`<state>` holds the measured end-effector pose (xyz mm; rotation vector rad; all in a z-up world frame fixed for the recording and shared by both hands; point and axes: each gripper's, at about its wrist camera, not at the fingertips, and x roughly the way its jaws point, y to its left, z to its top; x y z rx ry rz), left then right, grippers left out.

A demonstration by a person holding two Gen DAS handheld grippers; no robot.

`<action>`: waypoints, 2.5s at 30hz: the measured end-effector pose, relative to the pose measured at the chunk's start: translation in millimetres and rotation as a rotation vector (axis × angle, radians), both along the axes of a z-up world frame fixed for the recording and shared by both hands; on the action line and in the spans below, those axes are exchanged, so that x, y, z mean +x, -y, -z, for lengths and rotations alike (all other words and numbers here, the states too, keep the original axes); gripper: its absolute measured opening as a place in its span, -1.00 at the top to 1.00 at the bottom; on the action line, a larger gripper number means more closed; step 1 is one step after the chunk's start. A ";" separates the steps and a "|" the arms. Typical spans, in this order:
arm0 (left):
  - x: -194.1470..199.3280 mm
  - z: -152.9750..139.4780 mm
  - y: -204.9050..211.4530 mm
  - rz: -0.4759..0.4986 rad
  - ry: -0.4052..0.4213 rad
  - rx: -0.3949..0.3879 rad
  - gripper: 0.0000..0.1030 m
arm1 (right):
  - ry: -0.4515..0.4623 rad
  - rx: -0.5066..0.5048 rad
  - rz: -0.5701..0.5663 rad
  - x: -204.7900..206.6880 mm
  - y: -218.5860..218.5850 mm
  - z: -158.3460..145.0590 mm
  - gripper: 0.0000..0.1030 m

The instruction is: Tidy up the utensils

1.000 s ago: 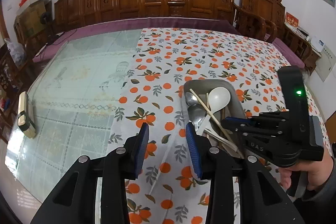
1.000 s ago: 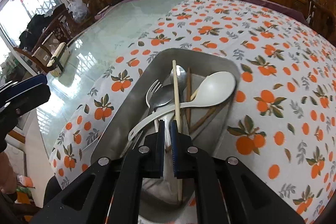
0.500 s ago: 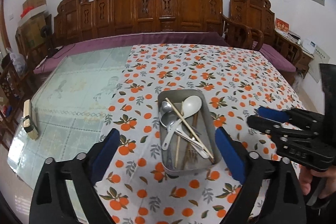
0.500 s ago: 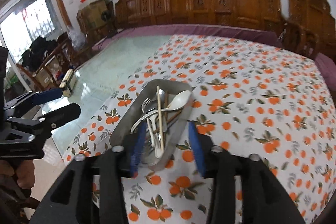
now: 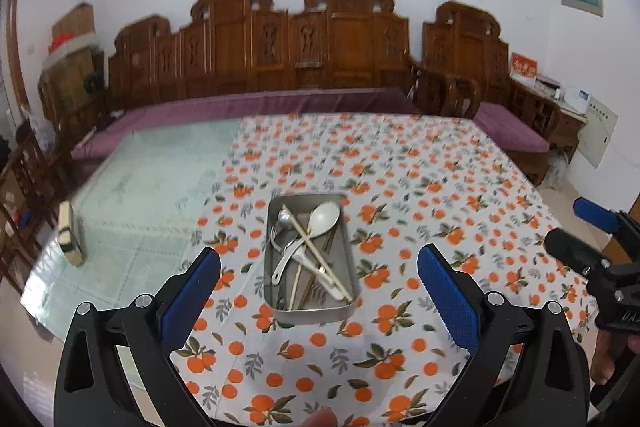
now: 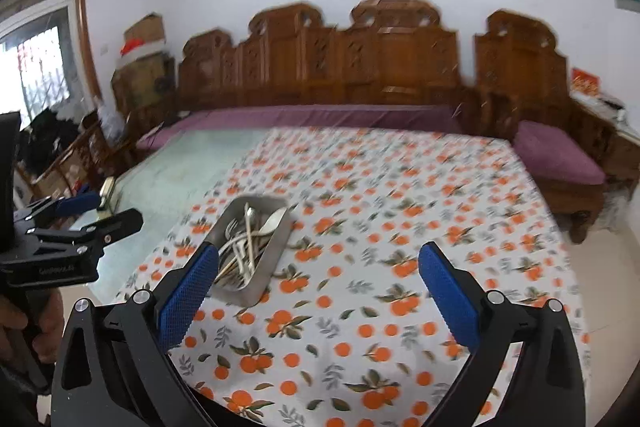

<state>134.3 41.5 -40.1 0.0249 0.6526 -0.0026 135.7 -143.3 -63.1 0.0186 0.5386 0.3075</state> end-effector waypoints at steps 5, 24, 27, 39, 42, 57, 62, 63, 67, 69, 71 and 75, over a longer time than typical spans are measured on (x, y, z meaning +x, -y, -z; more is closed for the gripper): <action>-30.4 -30.8 17.4 0.007 0.084 0.000 -0.85 | 0.090 0.003 0.030 -34.8 16.1 -27.2 -0.95; -79.5 -71.1 28.0 0.008 0.211 -0.017 -0.85 | 0.200 0.025 0.067 -82.3 29.8 -64.6 -0.95; -79.9 -71.2 26.9 0.007 0.213 -0.020 -0.85 | 0.199 0.019 0.071 -82.3 29.8 -63.5 -0.95; -79.1 -68.5 26.2 0.006 0.211 -0.011 -0.85 | 0.195 0.022 0.073 -80.5 29.9 -62.4 -0.95; -79.5 -68.1 27.1 0.007 0.211 -0.009 -0.85 | 0.195 0.023 0.070 -80.8 28.2 -61.1 -0.95; -80.1 -67.8 28.1 0.006 0.212 -0.006 -0.85 | 0.195 0.028 0.063 -81.5 23.3 -58.4 -0.95; -80.3 -66.4 25.9 0.006 0.213 -0.006 -0.85 | 0.193 0.027 0.064 -81.7 21.8 -57.2 -0.95; -80.0 -66.4 26.1 0.006 0.213 -0.006 -0.85 | 0.193 0.027 0.064 -81.9 21.4 -56.8 -0.95; -80.1 -65.9 26.1 0.007 0.213 -0.004 -0.85 | 0.194 0.027 0.064 -82.0 21.3 -56.9 -0.95; -80.0 -66.2 26.3 0.008 0.212 -0.004 -0.85 | 0.194 0.027 0.064 -82.2 21.3 -56.8 -0.95; -79.8 -66.3 27.0 0.007 0.212 -0.005 -0.85 | 0.195 0.026 0.064 -82.3 21.1 -56.8 -0.95; -80.0 -66.0 26.6 0.008 0.212 -0.004 -0.85 | 0.195 0.026 0.064 -82.4 20.7 -56.7 -0.95</action>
